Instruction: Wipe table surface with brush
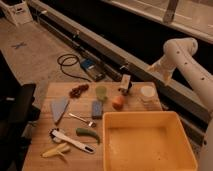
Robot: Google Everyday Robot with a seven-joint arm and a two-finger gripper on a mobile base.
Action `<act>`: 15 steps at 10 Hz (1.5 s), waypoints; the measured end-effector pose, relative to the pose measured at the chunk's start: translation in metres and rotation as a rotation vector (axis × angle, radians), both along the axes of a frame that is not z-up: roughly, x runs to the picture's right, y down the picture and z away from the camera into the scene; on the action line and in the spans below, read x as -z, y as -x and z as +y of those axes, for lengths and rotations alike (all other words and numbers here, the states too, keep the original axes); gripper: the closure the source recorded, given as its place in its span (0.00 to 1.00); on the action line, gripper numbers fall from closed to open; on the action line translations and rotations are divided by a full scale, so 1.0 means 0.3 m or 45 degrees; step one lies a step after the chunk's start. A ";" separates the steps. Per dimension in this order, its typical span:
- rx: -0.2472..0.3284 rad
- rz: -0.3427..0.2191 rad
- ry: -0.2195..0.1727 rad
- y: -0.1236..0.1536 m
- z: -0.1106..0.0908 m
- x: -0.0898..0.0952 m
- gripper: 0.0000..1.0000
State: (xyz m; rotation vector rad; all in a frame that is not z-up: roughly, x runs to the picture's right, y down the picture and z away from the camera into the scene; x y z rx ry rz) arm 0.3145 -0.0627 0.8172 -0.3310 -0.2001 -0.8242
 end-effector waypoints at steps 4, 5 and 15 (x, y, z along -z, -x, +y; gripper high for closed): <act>0.279 -0.156 -0.135 0.130 -0.051 0.130 0.20; 0.348 -0.203 -0.158 0.193 -0.049 0.158 0.20; 0.991 -0.659 -0.269 0.678 0.183 0.427 0.20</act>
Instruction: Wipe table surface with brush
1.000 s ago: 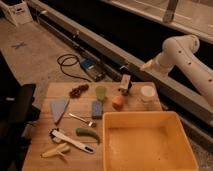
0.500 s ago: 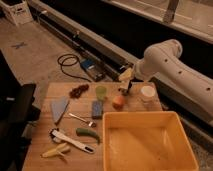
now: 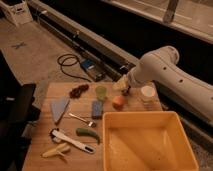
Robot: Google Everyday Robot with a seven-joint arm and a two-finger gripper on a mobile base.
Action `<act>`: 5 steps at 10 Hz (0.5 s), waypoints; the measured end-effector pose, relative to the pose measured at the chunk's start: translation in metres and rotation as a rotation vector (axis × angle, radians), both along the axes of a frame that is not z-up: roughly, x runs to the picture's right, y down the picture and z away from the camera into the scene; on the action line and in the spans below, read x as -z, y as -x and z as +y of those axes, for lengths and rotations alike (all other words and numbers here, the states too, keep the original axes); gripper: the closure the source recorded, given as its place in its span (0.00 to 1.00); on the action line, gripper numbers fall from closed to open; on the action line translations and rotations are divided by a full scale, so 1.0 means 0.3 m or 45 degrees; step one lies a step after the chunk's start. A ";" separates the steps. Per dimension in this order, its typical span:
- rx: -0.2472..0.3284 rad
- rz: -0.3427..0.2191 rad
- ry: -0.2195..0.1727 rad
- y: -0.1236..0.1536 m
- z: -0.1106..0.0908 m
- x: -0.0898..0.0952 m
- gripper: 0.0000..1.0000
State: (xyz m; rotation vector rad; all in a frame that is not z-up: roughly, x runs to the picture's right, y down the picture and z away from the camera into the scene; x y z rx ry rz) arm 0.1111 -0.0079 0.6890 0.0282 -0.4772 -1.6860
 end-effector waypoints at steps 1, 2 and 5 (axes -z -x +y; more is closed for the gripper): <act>0.003 0.003 -0.007 -0.003 -0.006 0.001 0.20; 0.039 0.001 -0.023 0.003 -0.013 0.003 0.20; 0.235 -0.048 -0.075 0.158 -0.023 0.004 0.20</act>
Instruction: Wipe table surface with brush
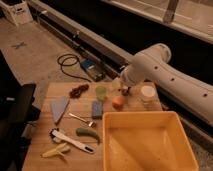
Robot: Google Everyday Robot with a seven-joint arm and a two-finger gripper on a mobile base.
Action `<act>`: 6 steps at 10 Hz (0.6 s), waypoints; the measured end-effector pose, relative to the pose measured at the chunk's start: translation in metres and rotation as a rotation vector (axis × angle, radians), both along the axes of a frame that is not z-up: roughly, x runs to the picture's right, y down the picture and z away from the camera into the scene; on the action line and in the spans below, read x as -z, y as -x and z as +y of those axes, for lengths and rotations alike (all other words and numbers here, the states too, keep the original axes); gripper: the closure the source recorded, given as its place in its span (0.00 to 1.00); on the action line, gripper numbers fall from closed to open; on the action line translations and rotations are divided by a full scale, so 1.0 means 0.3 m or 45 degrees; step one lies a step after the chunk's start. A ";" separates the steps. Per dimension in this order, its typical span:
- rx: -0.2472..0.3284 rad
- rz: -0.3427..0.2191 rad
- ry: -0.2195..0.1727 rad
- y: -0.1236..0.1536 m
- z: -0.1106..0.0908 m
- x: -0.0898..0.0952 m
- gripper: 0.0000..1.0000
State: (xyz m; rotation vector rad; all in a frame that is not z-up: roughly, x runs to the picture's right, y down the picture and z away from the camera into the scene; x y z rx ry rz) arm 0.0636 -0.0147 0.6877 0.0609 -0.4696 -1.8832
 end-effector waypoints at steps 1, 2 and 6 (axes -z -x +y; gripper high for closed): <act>0.054 -0.024 -0.003 0.065 0.004 -0.002 0.20; 0.101 -0.044 -0.003 0.118 0.011 -0.007 0.20; 0.270 -0.189 0.106 0.371 0.161 -0.061 0.20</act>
